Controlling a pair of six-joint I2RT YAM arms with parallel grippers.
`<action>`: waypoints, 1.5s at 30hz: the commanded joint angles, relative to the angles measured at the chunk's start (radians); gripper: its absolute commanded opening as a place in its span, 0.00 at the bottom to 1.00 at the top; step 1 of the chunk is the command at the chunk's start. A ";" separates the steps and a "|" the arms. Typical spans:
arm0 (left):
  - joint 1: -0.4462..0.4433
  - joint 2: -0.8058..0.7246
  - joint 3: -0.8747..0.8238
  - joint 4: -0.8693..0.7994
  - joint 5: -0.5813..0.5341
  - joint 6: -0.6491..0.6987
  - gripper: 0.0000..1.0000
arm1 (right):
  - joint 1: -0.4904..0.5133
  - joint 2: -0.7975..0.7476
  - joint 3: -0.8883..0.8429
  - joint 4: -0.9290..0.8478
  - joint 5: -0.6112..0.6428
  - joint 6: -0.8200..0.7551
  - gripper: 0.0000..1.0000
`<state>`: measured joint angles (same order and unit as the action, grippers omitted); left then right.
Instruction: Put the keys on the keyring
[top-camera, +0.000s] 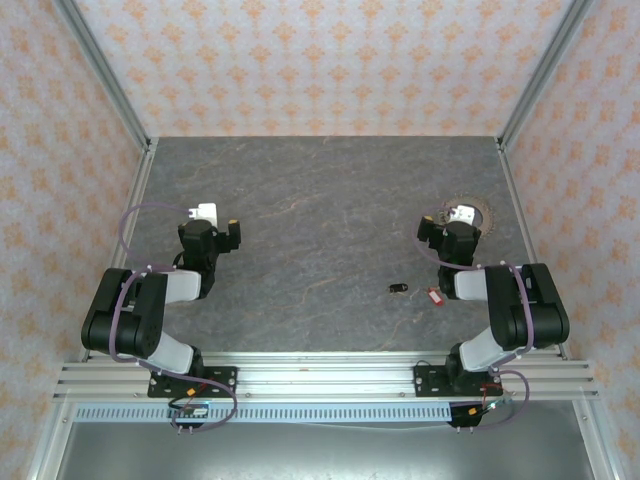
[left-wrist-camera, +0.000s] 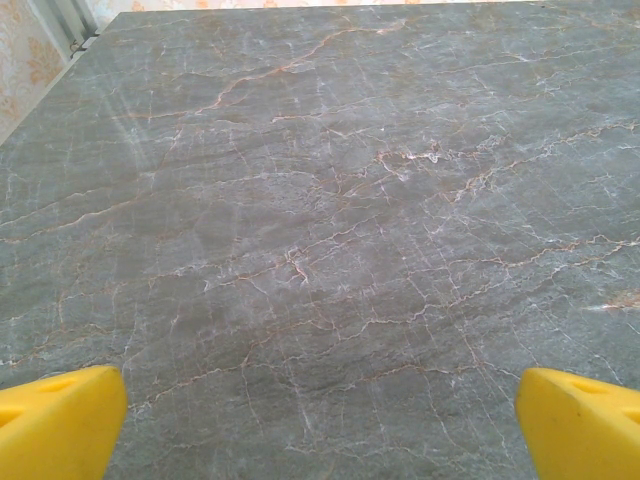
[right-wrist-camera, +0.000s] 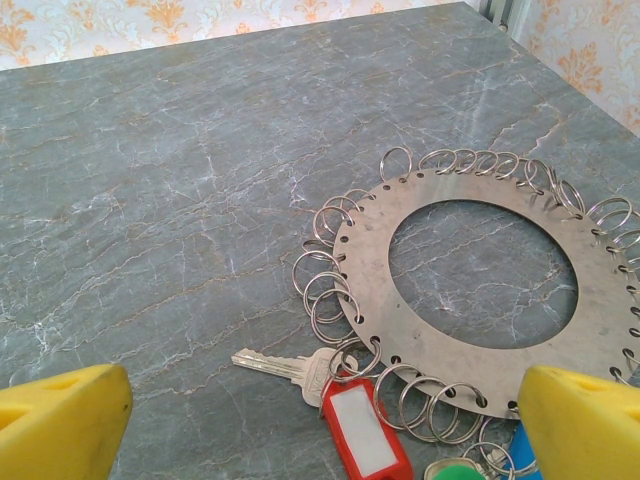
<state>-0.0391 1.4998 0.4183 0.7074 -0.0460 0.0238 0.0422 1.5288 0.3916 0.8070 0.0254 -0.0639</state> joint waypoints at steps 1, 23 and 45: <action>-0.005 -0.007 0.020 0.010 -0.030 -0.010 1.00 | -0.008 0.000 0.018 0.000 -0.010 -0.002 0.99; 0.019 -0.280 0.030 -0.295 -0.151 -0.202 1.00 | 0.012 -0.385 0.099 -0.566 0.066 0.126 0.99; 0.000 -0.434 0.259 -0.906 0.029 -0.721 1.00 | -0.142 -0.035 0.416 -0.885 -0.231 0.432 0.87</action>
<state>-0.0261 1.1072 0.6907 -0.1131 -0.0921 -0.6083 -0.0692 1.4605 0.7254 0.0025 -0.1875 0.3740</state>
